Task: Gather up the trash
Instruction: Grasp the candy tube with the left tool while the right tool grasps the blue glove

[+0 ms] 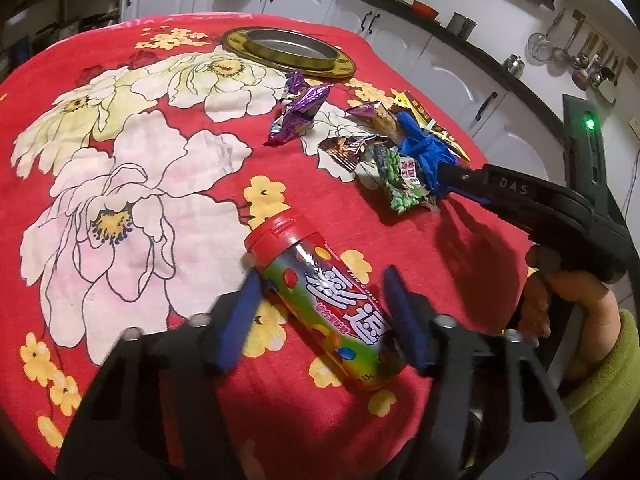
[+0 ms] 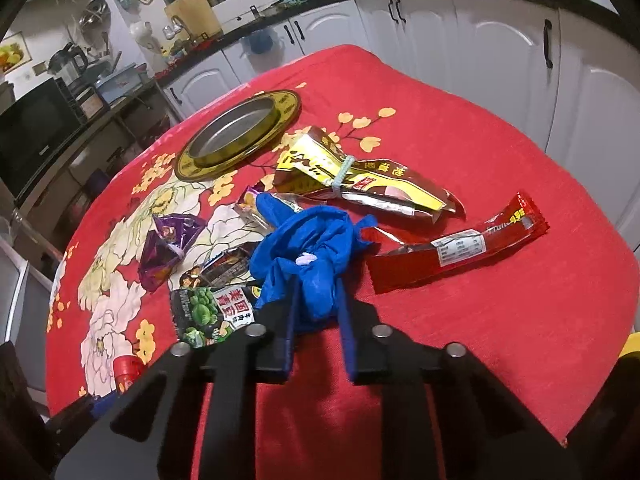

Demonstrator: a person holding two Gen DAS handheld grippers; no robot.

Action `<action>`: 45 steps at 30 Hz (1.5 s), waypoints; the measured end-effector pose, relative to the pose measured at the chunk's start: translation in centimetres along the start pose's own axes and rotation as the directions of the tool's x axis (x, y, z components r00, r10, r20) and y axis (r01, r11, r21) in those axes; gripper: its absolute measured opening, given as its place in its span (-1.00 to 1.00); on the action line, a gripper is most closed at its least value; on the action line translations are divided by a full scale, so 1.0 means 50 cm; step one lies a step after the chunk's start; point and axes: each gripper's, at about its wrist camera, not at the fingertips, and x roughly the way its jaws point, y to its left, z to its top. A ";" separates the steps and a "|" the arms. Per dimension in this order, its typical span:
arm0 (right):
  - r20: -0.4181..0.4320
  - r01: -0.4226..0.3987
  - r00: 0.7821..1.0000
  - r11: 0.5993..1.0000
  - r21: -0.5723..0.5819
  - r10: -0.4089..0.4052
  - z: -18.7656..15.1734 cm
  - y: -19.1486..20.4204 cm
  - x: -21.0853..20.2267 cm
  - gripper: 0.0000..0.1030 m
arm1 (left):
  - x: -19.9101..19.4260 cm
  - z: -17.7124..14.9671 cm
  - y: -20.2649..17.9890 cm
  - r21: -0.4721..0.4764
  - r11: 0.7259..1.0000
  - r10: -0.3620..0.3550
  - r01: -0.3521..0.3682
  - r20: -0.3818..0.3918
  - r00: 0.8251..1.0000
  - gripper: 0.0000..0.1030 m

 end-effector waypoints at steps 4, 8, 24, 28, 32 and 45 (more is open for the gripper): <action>0.025 -0.004 1.000 1.000 -0.015 0.004 -0.006 0.005 -0.017 -0.82 | 0.001 0.004 0.002 -0.003 1.000 -0.009 0.009 0.000 1.000 -0.22; 0.056 -0.007 0.998 0.999 -0.031 0.009 -0.008 0.011 -0.043 -0.84 | 0.002 0.014 0.013 -0.015 0.999 -0.044 0.044 -0.005 0.999 -0.44; 0.149 -0.018 0.988 0.996 -0.086 0.031 -0.032 0.034 -0.159 -0.84 | -0.040 0.032 -0.003 0.032 0.996 -0.084 0.082 0.069 0.994 -0.49; 0.166 -0.018 0.986 0.995 -0.093 0.033 -0.045 0.037 -0.185 -0.84 | -0.060 0.042 -0.013 0.051 0.994 -0.097 0.092 0.103 0.990 -0.49; 0.191 -0.014 0.981 0.995 -0.094 0.032 -0.057 0.036 -0.218 -0.84 | -0.078 0.052 -0.022 0.076 0.992 -0.111 0.101 0.133 0.985 -0.49; 0.258 0.007 0.966 0.996 -0.092 0.017 -0.089 0.032 -0.301 -0.84 | -0.127 0.067 -0.061 0.148 0.981 -0.155 0.126 0.204 0.967 -0.49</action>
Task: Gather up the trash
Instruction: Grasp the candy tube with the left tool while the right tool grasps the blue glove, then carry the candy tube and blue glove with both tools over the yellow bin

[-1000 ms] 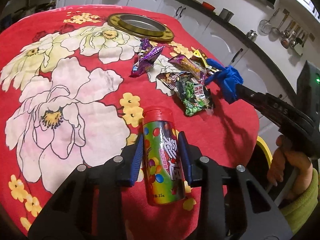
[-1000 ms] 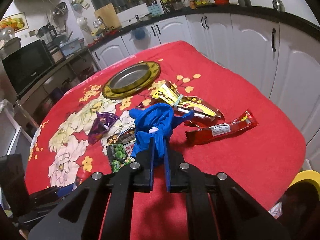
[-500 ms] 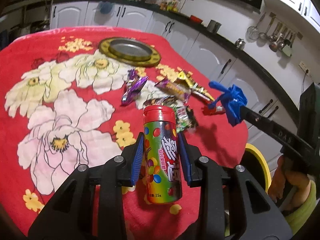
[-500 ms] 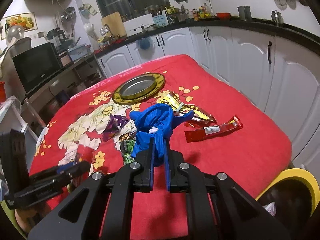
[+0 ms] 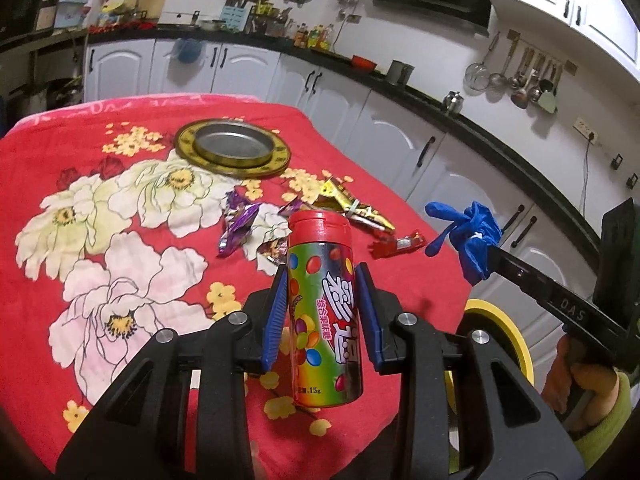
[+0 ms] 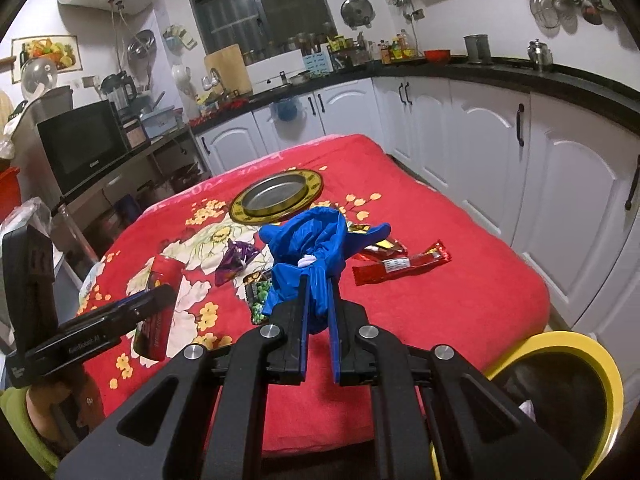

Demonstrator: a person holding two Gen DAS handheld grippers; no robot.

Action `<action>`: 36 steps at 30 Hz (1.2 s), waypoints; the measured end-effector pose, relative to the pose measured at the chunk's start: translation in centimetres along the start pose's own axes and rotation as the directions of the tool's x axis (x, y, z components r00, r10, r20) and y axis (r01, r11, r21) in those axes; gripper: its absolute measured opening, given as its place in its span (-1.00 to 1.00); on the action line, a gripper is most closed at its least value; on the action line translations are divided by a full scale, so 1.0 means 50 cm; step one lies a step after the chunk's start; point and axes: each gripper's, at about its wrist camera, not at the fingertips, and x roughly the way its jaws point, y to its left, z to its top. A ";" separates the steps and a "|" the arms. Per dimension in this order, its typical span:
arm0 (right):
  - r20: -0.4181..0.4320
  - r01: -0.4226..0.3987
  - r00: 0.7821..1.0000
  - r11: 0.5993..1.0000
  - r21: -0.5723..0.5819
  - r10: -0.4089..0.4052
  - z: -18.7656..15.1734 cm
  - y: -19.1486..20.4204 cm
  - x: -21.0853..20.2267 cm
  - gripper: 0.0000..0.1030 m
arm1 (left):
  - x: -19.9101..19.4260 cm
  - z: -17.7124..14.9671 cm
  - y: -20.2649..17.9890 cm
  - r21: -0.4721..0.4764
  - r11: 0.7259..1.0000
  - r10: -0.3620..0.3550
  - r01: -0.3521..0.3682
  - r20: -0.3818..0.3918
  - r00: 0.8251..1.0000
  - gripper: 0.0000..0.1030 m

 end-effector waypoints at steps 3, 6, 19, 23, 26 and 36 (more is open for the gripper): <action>0.013 0.007 1.000 1.000 0.002 -0.007 0.001 0.000 -0.016 -0.84 | -0.005 0.002 -0.010 0.017 1.000 -0.008 0.008 0.008 1.000 -0.50; 0.026 0.024 0.999 1.000 -0.004 -0.024 -0.001 -0.003 -0.034 -0.84 | -0.008 0.003 -0.026 0.030 0.999 -0.024 0.024 0.015 1.000 -0.49; 0.065 0.121 0.990 0.992 0.038 -0.123 -0.024 -0.067 -0.127 -0.84 | -0.012 0.002 -0.098 0.106 0.991 -0.090 0.087 0.018 0.996 -0.50; 0.080 0.154 0.984 0.987 0.049 -0.158 -0.032 -0.089 -0.156 -0.84 | -0.012 0.000 -0.125 0.131 0.985 -0.115 0.111 0.018 0.993 -0.50; 0.087 0.174 0.980 0.983 0.059 -0.179 -0.039 -0.103 -0.173 -0.84 | -0.010 -0.001 -0.147 0.151 0.980 -0.135 0.132 0.011 0.991 -0.50; 0.103 0.226 0.966 0.969 0.100 -0.236 -0.068 -0.146 -0.225 -0.84 | 0.006 -0.020 -0.229 0.215 0.956 -0.199 0.200 -0.028 0.980 -0.50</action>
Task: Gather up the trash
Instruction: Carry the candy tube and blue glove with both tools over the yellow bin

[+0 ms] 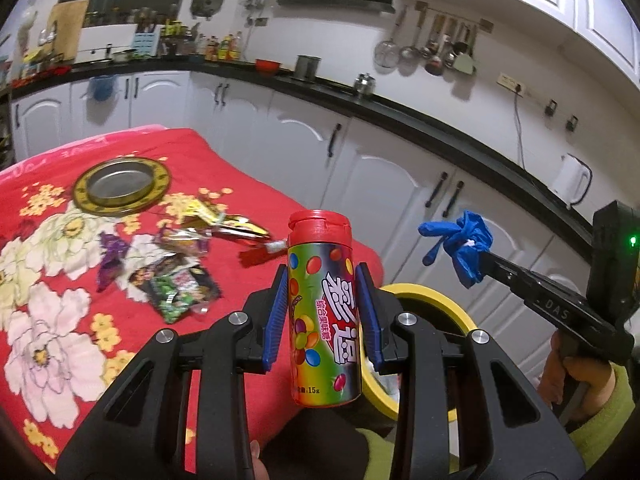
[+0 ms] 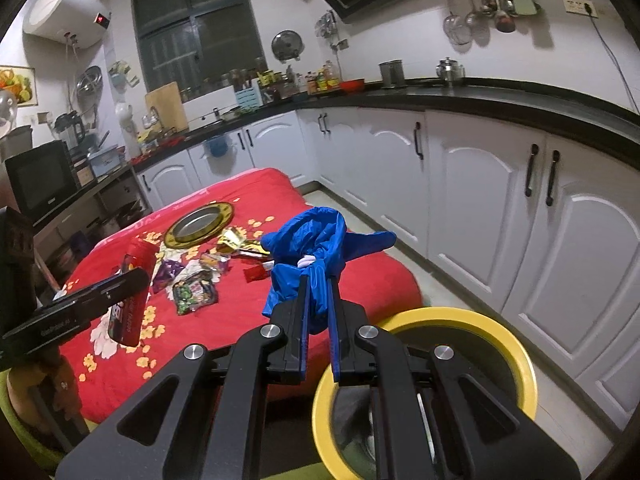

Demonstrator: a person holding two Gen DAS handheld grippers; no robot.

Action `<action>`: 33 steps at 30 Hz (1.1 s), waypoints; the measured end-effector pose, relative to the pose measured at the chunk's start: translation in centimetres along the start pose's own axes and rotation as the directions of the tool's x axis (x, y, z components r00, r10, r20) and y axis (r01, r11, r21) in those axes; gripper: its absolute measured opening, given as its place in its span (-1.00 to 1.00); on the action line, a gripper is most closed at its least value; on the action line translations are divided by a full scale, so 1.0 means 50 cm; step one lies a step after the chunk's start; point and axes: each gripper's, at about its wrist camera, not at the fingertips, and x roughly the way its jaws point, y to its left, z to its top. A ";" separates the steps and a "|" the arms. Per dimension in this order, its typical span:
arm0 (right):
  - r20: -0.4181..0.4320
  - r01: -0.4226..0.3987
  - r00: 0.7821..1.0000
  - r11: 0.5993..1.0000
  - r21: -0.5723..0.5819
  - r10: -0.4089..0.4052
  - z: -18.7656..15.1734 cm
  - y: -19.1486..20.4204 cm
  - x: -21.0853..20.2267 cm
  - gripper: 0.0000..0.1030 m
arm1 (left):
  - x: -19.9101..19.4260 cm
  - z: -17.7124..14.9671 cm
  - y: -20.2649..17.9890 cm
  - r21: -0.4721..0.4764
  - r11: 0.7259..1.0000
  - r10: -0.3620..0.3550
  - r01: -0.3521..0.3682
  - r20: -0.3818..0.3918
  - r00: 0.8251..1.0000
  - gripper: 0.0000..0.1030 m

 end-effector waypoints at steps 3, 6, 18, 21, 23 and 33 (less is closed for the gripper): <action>0.007 0.018 1.000 1.000 0.013 -0.019 -0.008 -0.022 -0.017 -0.84 | 0.014 -0.004 -0.027 0.023 1.000 -0.020 0.021 -0.016 1.000 -0.50; 0.012 0.043 0.999 0.999 0.029 -0.043 -0.017 -0.043 -0.033 -0.84 | 0.026 -0.005 -0.053 0.049 0.998 -0.040 0.042 -0.028 0.999 -0.50; 0.020 0.146 0.989 0.984 0.101 -0.149 -0.047 -0.138 -0.084 -0.84 | 0.090 -0.005 -0.158 0.137 0.979 -0.141 0.150 -0.072 0.987 -0.50; 0.011 0.163 0.986 0.980 0.112 -0.165 -0.058 -0.156 -0.089 -0.84 | 0.106 -0.005 -0.178 0.152 0.974 -0.156 0.167 -0.086 0.984 -0.50; 0.007 0.168 0.985 0.978 0.126 -0.171 -0.068 -0.169 -0.093 -0.84 | 0.115 -0.005 -0.189 0.163 0.971 -0.164 0.178 -0.092 0.982 -0.50; -0.039 0.191 0.981 0.972 0.136 -0.187 -0.100 -0.204 -0.082 -0.84 | 0.162 0.002 -0.242 0.183 0.954 -0.222 0.238 -0.107 0.969 -0.49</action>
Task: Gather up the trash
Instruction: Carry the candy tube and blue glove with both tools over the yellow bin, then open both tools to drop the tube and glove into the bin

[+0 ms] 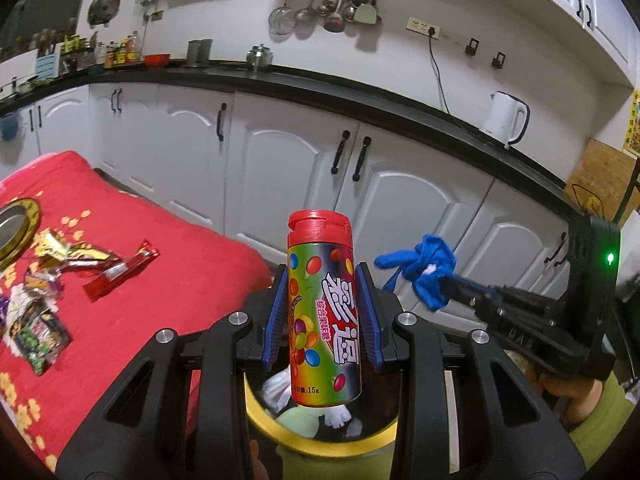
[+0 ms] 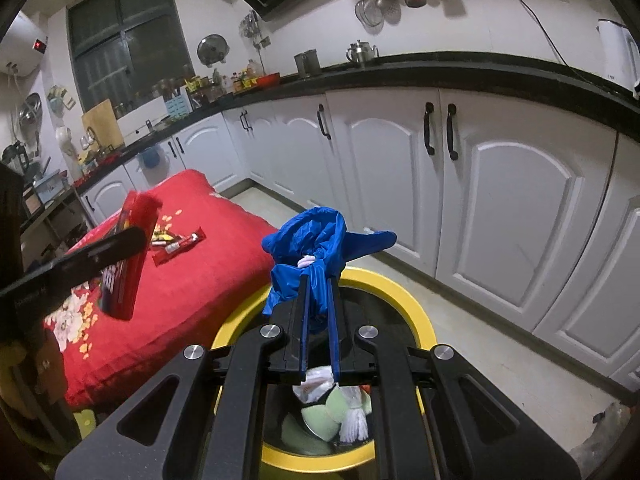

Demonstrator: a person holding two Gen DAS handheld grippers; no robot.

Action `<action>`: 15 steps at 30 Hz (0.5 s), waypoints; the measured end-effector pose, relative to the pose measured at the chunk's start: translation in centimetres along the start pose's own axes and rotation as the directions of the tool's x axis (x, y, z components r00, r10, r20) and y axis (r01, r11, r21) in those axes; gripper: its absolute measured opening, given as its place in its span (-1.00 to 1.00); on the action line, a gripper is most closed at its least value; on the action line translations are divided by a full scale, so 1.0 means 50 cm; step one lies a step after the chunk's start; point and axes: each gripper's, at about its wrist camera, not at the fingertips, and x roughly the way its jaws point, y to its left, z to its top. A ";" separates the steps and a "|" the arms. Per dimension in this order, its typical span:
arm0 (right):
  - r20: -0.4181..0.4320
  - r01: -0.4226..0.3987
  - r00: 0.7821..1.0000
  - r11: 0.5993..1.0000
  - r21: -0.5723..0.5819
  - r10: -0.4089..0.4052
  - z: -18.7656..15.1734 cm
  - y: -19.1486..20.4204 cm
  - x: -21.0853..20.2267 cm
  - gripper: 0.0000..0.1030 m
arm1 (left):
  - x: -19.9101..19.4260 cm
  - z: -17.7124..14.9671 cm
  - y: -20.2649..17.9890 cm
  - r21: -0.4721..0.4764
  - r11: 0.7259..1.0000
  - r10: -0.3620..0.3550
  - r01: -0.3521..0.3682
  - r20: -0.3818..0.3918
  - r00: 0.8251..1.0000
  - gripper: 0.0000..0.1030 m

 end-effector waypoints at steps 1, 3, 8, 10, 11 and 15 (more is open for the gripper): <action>-0.009 0.001 1.000 1.000 0.002 -0.001 -0.004 -0.004 0.004 -0.84 | 0.005 0.000 -0.002 0.000 1.000 -0.004 0.004 -0.003 1.000 -0.49; -0.021 -0.002 1.000 1.000 0.004 0.002 -0.012 -0.008 0.008 -0.84 | 0.021 0.001 -0.006 0.001 1.000 -0.013 0.013 -0.012 1.000 -0.49; -0.053 -0.004 0.999 1.000 -0.001 0.004 -0.034 -0.015 0.016 -0.84 | 0.051 -0.003 -0.013 -0.001 1.000 -0.025 0.025 -0.030 0.999 -0.49; -0.071 -0.005 0.997 1.000 -0.003 0.005 -0.042 -0.018 0.022 -0.84 | 0.061 -0.005 -0.013 0.004 1.000 -0.026 0.027 -0.037 0.999 -0.49; -0.078 -0.005 0.997 1.000 -0.003 0.005 -0.045 -0.018 0.026 -0.84 | 0.065 -0.007 -0.013 0.005 1.000 -0.028 0.028 -0.043 0.999 -0.49; -0.109 -0.021 0.994 1.000 0.005 0.022 -0.059 -0.019 0.041 -0.84 | 0.085 -0.010 -0.010 0.003 1.000 -0.030 0.030 -0.065 0.997 -0.49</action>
